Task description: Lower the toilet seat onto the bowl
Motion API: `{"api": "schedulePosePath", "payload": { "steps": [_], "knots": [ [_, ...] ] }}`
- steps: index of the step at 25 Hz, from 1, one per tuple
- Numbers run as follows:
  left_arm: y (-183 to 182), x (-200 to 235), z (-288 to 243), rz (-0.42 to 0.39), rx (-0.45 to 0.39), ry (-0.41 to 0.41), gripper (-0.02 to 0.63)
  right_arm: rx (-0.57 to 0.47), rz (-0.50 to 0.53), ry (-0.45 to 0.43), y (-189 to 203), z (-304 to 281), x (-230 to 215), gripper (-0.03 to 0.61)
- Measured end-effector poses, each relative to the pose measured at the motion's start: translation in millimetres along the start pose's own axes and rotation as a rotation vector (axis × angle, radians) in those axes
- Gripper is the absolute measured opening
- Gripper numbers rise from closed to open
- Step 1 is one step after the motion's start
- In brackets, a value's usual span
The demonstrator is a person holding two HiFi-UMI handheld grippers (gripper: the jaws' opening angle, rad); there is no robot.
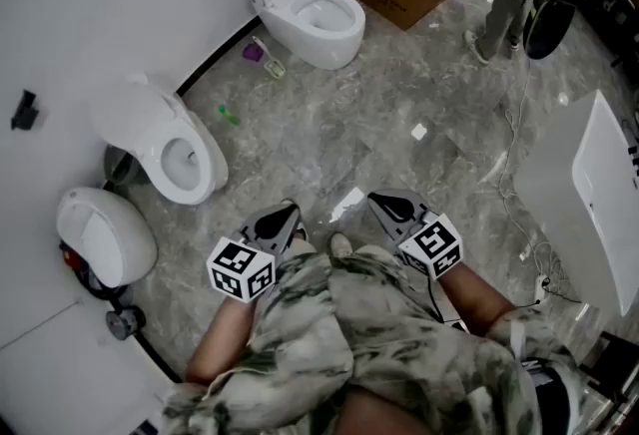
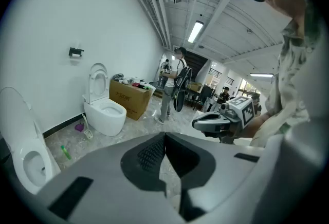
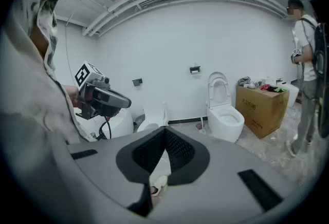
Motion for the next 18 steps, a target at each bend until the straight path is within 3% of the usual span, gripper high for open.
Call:
{"api": "schedulePosePath", "payload": {
  "steps": [8,18],
  "knots": [
    [-41.4,62.7,-28.4,-0.002,0.0,0.062,0.023,0.012,0.003,0.04,-31.9,-55.3,-29.9,0.02],
    [-133.0,151.4,-82.0,-0.066,0.004,0.153,0.025,0.015,-0.04,0.095,-92.3,-134.2,-86.8,0.023]
  ]
}}
Point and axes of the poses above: the fingertips, and each gripper's own axes: z backward along the fingers, x to its left, y out of its underside, the point moved 3 cm from there along z, backward along the fingers, and after that the axes turned 7 degrees about z, right-handed, at the moved point
